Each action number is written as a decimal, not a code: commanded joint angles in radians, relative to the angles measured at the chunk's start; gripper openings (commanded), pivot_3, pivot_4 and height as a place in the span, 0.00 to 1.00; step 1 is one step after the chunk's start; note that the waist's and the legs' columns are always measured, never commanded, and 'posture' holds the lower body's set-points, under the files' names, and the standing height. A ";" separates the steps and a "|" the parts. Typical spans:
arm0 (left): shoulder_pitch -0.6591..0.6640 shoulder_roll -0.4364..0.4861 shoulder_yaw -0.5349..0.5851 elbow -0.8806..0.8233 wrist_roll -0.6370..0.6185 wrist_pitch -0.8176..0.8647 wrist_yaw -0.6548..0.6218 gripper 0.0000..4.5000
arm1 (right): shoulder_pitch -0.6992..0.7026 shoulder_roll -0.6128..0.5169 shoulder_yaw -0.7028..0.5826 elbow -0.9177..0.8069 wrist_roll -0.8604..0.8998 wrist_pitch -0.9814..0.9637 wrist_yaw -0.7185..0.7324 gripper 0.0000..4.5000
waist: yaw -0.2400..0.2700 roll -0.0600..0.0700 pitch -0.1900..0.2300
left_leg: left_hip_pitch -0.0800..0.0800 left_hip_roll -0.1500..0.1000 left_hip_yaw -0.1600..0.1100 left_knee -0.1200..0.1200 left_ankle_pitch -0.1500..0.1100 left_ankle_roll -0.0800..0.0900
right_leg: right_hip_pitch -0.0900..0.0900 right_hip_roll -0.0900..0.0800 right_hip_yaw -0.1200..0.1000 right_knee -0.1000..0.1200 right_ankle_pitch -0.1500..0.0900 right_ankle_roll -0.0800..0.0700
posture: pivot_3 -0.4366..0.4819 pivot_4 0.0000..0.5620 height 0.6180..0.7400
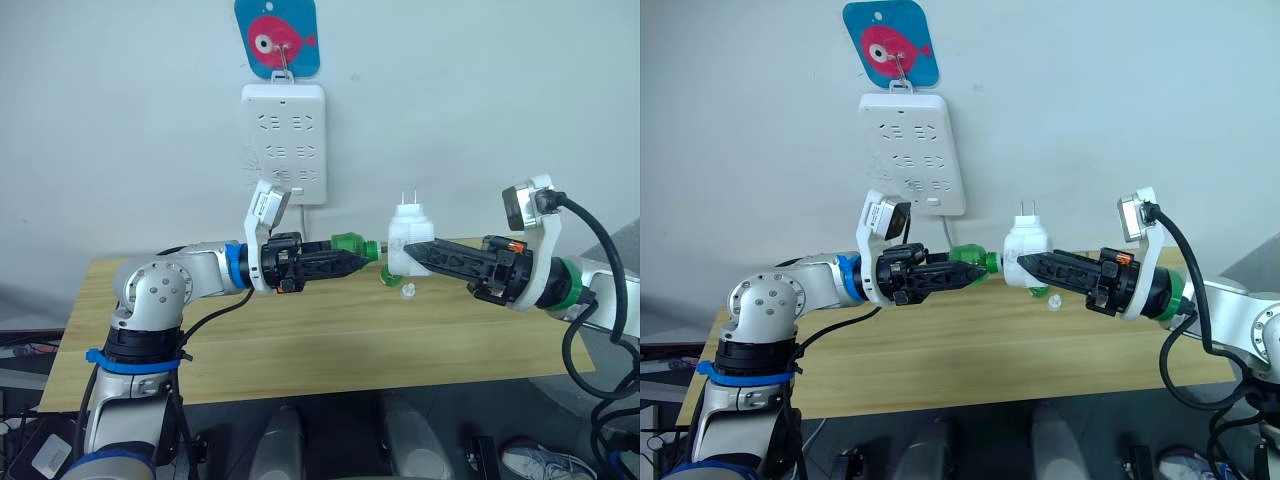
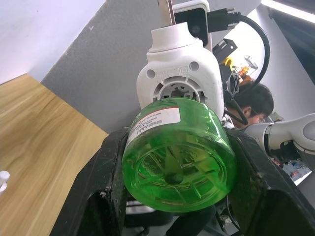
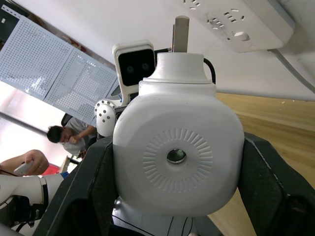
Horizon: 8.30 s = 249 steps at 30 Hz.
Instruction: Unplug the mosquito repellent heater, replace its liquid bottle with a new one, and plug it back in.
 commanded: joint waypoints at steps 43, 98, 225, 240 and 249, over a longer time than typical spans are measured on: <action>-0.012 -0.098 -0.107 -0.076 0.079 -0.088 -0.055 0.51 | -0.040 -0.036 0.070 -0.040 0.028 0.015 0.033 1.00 | 0.002 0.000 0.000 | -0.001 0.000 0.000 0.001 0.000 0.000 | 0.000 0.000 0.000 0.000 0.000 0.000 | 0.28 0.39 1.00; -0.082 -0.102 0.022 0.060 -0.075 0.085 0.031 0.51 | -0.079 0.009 0.033 -0.092 -0.769 -0.015 0.621 0.00 | 0.000 0.000 -0.001 | 0.000 -0.001 0.000 0.002 0.002 -0.004 | 0.001 -0.001 0.000 0.000 0.001 0.001 | 0.28 0.38 1.00; -0.066 -0.088 -0.038 -0.037 -0.056 0.063 -0.081 0.51 | -0.302 0.047 0.074 0.026 -0.362 0.159 0.301 0.00 | -0.026 0.000 -0.001 | -0.001 0.000 0.001 0.002 0.002 -0.003 | 0.000 -0.001 -0.001 0.001 0.001 0.001 | 0.28 0.38 1.00; -0.060 -0.088 -0.028 -0.016 -0.062 0.055 -0.056 0.51 | -0.319 0.059 0.059 0.044 -0.346 0.163 0.286 0.00 | -0.026 0.000 -0.001 | 0.000 0.000 0.001 0.002 0.002 -0.003 | 0.000 -0.001 -0.001 0.001 0.001 0.001 | 0.28 0.38 1.00; -0.057 -0.086 -0.031 -0.015 -0.050 0.045 -0.048 0.51 | -0.322 0.075 0.058 0.038 -0.339 0.156 0.273 0.00 | -0.027 0.000 -0.001 | 0.000 0.000 0.001 0.002 0.002 -0.003 | 0.000 -0.001 -0.001 0.001 0.001 0.001 | 0.28 0.37 1.00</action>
